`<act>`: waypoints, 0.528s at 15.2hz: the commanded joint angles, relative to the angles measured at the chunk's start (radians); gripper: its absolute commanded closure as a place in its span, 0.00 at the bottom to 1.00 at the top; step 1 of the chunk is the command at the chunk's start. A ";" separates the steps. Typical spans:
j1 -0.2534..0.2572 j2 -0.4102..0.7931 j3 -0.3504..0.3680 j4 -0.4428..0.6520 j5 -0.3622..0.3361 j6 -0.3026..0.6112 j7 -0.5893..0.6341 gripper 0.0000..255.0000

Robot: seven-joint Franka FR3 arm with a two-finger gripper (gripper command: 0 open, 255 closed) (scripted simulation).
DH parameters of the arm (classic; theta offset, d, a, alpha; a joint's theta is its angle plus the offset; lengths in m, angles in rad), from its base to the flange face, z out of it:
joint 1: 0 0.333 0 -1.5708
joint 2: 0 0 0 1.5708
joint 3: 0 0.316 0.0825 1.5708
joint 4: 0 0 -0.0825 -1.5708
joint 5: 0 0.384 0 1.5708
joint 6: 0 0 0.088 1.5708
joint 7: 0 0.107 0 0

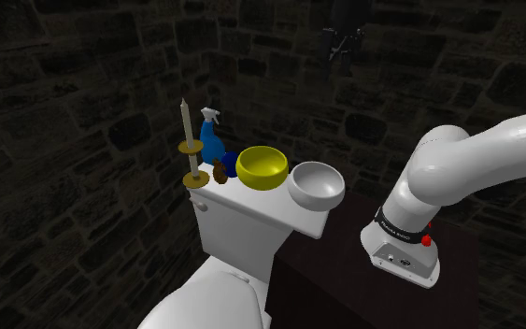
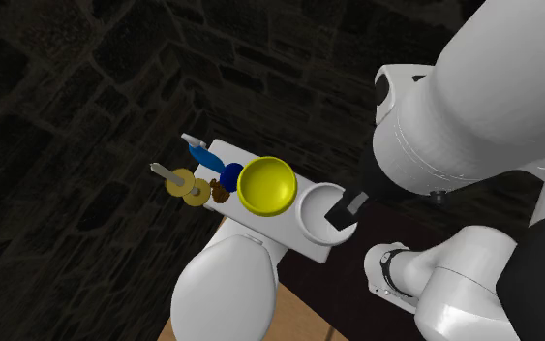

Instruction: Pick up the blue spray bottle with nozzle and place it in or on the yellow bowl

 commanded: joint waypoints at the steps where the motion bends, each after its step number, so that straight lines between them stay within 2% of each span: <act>1: 0.000 0.000 0.000 0.000 0.000 0.000 0.000 0.00; 8: 0.018 0.080 0.010 -0.157 -0.004 0.319 -0.062 0.00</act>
